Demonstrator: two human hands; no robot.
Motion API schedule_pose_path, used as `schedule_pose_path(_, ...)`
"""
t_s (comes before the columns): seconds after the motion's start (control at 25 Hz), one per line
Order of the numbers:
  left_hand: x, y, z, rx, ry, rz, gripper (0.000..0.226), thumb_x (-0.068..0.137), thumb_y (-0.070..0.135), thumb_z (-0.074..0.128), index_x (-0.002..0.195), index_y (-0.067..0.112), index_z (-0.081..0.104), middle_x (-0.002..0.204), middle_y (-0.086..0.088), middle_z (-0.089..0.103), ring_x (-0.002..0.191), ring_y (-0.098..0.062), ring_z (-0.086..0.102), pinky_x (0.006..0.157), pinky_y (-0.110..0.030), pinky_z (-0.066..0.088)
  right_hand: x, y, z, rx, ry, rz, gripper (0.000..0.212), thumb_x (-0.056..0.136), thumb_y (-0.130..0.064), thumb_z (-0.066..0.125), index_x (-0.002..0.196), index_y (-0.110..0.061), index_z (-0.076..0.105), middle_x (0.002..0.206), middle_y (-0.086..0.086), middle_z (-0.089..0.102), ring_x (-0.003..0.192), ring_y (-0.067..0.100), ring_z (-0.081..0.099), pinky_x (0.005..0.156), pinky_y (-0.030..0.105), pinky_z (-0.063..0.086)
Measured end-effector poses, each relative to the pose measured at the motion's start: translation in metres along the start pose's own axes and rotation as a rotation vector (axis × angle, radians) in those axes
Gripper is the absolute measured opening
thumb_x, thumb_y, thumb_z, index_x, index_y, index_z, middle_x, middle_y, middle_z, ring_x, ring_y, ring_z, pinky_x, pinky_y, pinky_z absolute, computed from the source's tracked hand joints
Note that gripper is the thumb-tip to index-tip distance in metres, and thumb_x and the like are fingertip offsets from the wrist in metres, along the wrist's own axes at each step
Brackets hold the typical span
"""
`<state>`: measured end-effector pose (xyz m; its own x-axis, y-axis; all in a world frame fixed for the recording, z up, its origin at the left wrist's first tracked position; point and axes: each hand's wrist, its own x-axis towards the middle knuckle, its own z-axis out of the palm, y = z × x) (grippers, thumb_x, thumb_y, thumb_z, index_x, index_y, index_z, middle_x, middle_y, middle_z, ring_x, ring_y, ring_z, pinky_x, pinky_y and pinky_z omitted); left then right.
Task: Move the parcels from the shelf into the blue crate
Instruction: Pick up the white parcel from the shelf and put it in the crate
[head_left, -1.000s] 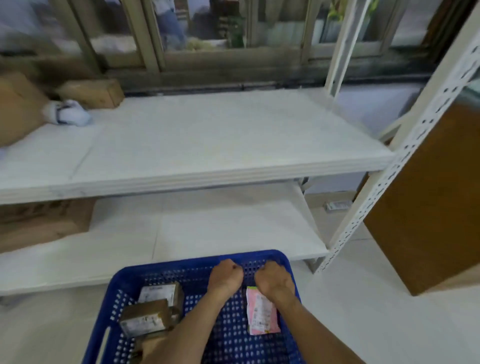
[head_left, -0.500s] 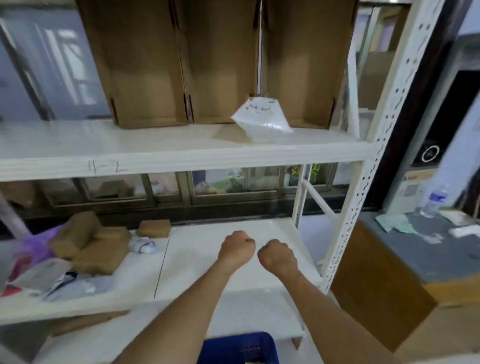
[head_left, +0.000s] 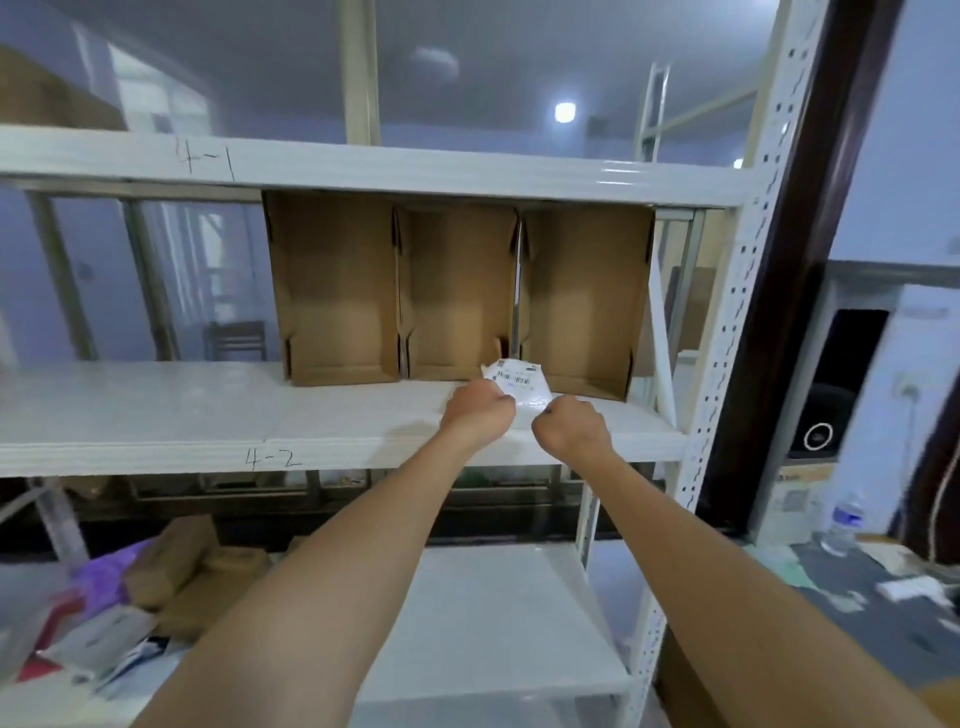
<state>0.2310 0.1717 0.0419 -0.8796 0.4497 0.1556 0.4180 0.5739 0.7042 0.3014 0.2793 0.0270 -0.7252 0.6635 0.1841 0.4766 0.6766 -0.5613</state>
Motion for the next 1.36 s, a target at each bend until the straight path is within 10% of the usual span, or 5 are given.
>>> schedule_pose_path(0.28, 0.037, 0.013, -0.007, 0.029, 0.049, 0.083, 0.029, 0.099, 0.023, 0.045, 0.114, 0.021, 0.069, 0.122, -0.003, 0.071, 0.104, -0.025, 0.066, 0.085, -0.039, 0.056, 0.041, -0.011, -0.014, -0.062, 0.057, -0.130, 0.022, 0.083, -0.021, 0.049, 0.095, -0.015, 0.066, 0.089, 0.006, 0.066, 0.077, 0.027, 0.061, 0.059, 0.030, 0.047)
schedule_pose_path(0.56, 0.100, -0.002, 0.019, 0.313, -0.153, 0.222, 0.055, 0.101, 0.020, 0.043, 0.154, 0.036, 0.045, 0.162, 0.005, 0.041, 0.145, -0.024, 0.042, 0.115, -0.038, 0.040, 0.109, -0.011, 0.009, -0.132, -0.073, -0.249, 0.066, 0.096, -0.043, 0.036, 0.158, -0.019, 0.027, 0.166, 0.000, 0.024, 0.152, 0.025, 0.023, 0.117, 0.043, 0.030)
schedule_pose_path(0.88, 0.118, -0.006, 0.026, 0.434, -0.036, 0.119, 0.033, 0.092, 0.030, 0.053, 0.120, 0.019, 0.069, 0.126, -0.006, 0.065, 0.118, -0.031, 0.062, 0.096, -0.043, 0.050, 0.128, -0.003, 0.039, -0.205, -0.155, -0.236, 0.056, 0.085, -0.031, 0.041, 0.137, -0.014, 0.055, 0.139, 0.005, 0.056, 0.127, 0.030, 0.052, 0.101, 0.041, 0.046)
schedule_pose_path(1.04, 0.137, 0.001, 0.027, 0.357, -0.006, 0.168, 0.047, 0.100, 0.029, 0.047, 0.146, 0.018, 0.052, 0.148, -0.005, 0.050, 0.135, -0.030, 0.050, 0.107, -0.043, 0.046, 0.145, -0.006, 0.030, -0.158, -0.010, -0.308, 0.053, 0.093, -0.028, 0.040, 0.145, -0.019, 0.044, 0.148, 0.002, 0.044, 0.129, 0.031, 0.050, 0.097, 0.042, 0.045)
schedule_pose_path(1.36, 0.145, -0.014, 0.053, 0.550, -0.193, 0.029, 0.046, 0.099, 0.033, 0.048, 0.141, 0.017, 0.057, 0.145, -0.005, 0.057, 0.132, -0.028, 0.053, 0.109, -0.045, 0.042, 0.149, 0.010, 0.054, -0.201, -0.463, -0.239, 0.046, 0.093, -0.036, 0.044, 0.134, -0.025, 0.061, 0.138, 0.007, 0.061, 0.119, 0.027, 0.059, 0.101, 0.039, 0.049)
